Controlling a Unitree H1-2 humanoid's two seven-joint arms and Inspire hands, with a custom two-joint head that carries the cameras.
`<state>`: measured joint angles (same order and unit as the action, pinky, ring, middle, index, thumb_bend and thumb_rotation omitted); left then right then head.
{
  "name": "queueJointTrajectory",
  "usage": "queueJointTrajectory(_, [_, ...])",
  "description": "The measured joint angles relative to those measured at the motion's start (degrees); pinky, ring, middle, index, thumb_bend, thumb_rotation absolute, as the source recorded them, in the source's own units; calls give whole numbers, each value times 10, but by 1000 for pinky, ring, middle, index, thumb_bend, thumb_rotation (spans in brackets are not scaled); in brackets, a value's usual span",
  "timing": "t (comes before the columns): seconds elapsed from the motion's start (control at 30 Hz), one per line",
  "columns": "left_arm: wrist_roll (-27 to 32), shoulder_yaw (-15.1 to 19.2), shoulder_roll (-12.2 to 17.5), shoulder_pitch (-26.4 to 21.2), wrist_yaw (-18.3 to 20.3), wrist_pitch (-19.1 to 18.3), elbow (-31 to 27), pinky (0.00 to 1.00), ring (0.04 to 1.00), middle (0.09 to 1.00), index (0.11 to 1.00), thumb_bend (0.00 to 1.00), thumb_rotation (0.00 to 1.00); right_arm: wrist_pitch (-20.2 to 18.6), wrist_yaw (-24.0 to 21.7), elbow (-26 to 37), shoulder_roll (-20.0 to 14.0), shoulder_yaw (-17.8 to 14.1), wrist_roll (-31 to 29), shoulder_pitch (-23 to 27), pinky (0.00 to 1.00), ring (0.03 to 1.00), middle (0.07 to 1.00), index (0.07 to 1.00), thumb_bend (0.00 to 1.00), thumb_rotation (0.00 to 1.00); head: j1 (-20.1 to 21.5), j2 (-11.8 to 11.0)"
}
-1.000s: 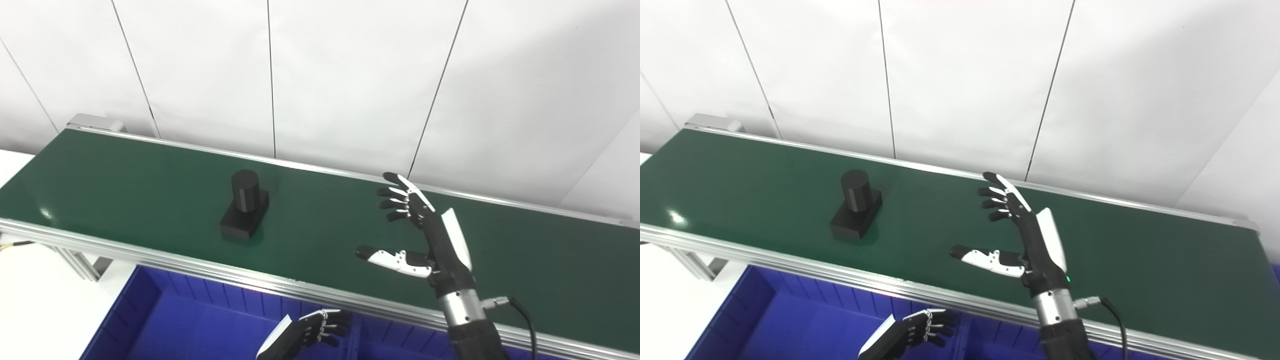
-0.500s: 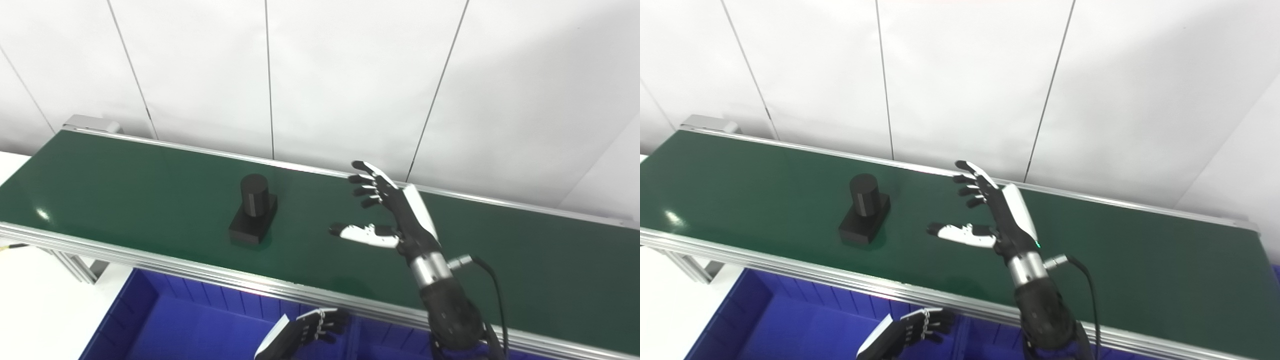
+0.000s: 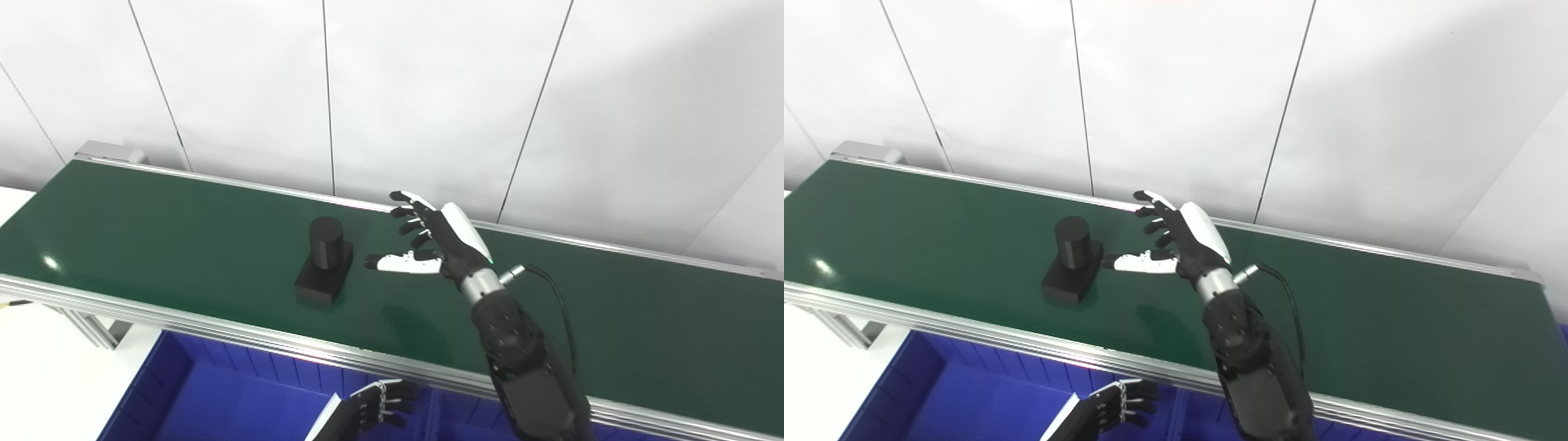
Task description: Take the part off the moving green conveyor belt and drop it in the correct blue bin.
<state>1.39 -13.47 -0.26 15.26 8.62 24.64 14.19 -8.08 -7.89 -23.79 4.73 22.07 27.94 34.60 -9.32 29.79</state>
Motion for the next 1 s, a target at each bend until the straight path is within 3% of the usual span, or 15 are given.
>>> queueJointTrajectory(0.27, [-12,3,-7,27,-1,0,-20,596,688,743,740,917,312,0,14,-80,19,10,4,37,595,722,817,891,823,444,-1,4])
queueJointTrajectory(0.63, [-13,0,-19,38,-4,0,-30,600,685,736,729,929,301,2,45,-189,52,18,4,79,687,824,881,908,834,426,-9,8])
queueJointTrajectory(1.0, [-30,-18,-23,41,-20,0,-30,572,661,722,724,929,291,20,98,-330,68,60,36,141,722,853,910,918,842,385,-14,14])
